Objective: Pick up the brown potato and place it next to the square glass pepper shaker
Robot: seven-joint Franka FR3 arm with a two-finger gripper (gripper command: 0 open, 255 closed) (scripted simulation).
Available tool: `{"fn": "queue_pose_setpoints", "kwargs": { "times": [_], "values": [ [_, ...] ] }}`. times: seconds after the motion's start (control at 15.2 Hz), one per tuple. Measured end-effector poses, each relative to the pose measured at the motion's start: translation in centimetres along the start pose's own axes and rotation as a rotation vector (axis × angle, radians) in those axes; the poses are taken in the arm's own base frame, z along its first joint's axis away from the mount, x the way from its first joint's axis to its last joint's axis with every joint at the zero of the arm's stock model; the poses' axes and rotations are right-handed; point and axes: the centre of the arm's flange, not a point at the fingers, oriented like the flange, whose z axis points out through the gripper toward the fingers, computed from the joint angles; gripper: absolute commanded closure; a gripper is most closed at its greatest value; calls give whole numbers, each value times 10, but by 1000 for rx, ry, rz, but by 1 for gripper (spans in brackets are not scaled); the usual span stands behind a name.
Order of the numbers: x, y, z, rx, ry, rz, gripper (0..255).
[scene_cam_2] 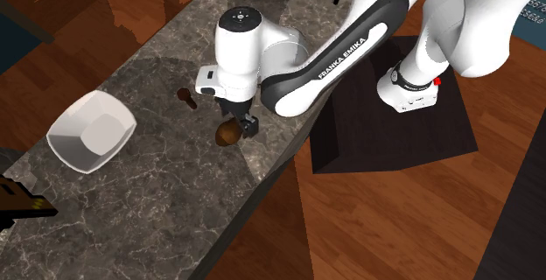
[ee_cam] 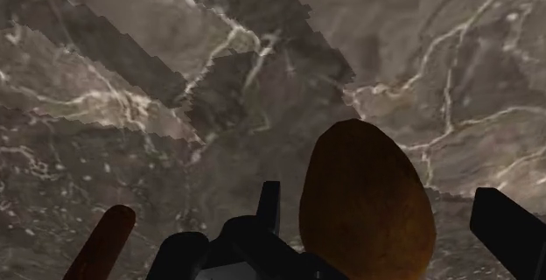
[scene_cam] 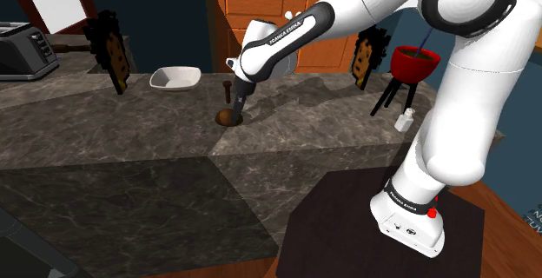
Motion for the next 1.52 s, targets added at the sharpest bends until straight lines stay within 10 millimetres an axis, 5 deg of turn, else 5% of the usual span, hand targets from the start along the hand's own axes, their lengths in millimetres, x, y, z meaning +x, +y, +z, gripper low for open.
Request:
{"fn": "queue_pose_setpoints", "kwargs": {
  "times": [0.59,0.66,1.52],
  "values": [
    [0,0,19,0,0,-1,0],
    [0,0,19,0,0,-1,255],
    [3,-2,9,0,1,-1,255]
  ]
}}
